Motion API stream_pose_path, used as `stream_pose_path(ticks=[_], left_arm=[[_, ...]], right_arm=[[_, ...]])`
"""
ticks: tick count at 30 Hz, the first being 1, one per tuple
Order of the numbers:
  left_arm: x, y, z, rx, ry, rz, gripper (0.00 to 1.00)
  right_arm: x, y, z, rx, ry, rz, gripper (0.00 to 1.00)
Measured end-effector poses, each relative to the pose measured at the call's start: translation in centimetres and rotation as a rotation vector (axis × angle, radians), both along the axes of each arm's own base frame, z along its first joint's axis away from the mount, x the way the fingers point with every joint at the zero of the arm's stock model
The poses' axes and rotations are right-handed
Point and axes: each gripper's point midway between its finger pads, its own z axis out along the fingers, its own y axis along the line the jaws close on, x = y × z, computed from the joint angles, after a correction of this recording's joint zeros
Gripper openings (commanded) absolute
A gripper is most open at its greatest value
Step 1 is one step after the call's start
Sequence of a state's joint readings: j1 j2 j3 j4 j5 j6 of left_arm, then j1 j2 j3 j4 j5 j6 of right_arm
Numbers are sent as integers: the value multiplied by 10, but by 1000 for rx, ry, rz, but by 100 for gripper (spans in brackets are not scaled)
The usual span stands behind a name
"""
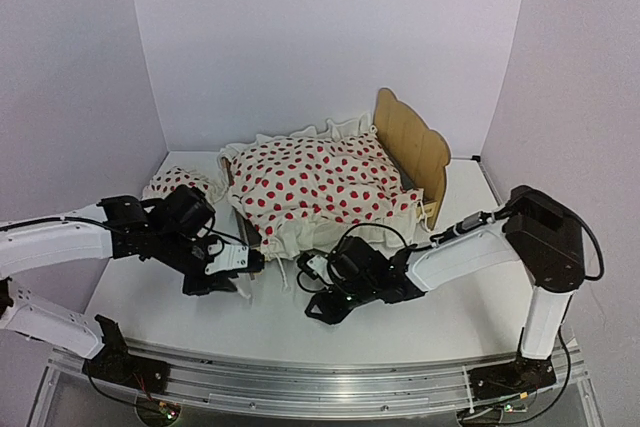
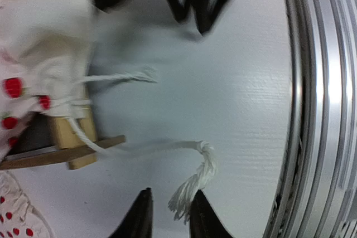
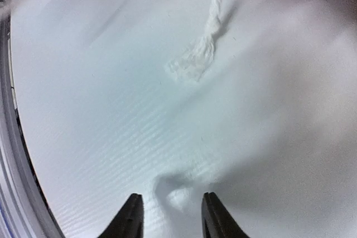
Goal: Set up the pet bed
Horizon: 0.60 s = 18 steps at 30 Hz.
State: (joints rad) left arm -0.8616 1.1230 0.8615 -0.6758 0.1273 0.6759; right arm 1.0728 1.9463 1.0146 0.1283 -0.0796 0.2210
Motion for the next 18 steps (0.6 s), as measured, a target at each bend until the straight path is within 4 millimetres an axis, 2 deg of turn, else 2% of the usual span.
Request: stream_pose_path(ticks=[1,3,6,8,11,14,18], left_arm=[[-10,0,-17,38,56,-28,62],[-30,4,-43,101,143,-96,72],[-48,8,-53,123,178,-211,74],[-46,2,-50,102,143,-257,73],[-28,-15,-42,57,55,-257,72],[6,-38,-30,13,-40,-174,71],[64,-66,-11,-39,-188,-4,73]], right_arm=[[-4,-6,3,-6,7,1,48],[-9,-22,11,-25,12,-9,55],[-8,-54,39,-60,-16,-69,60],[6,-78,75,-51,-61,-160,61],[42,-114,109,-53,-123,-332,59],[79,-157,131,-90,-185,-522,60],[116,-200,131,-163,-196,-717,61]])
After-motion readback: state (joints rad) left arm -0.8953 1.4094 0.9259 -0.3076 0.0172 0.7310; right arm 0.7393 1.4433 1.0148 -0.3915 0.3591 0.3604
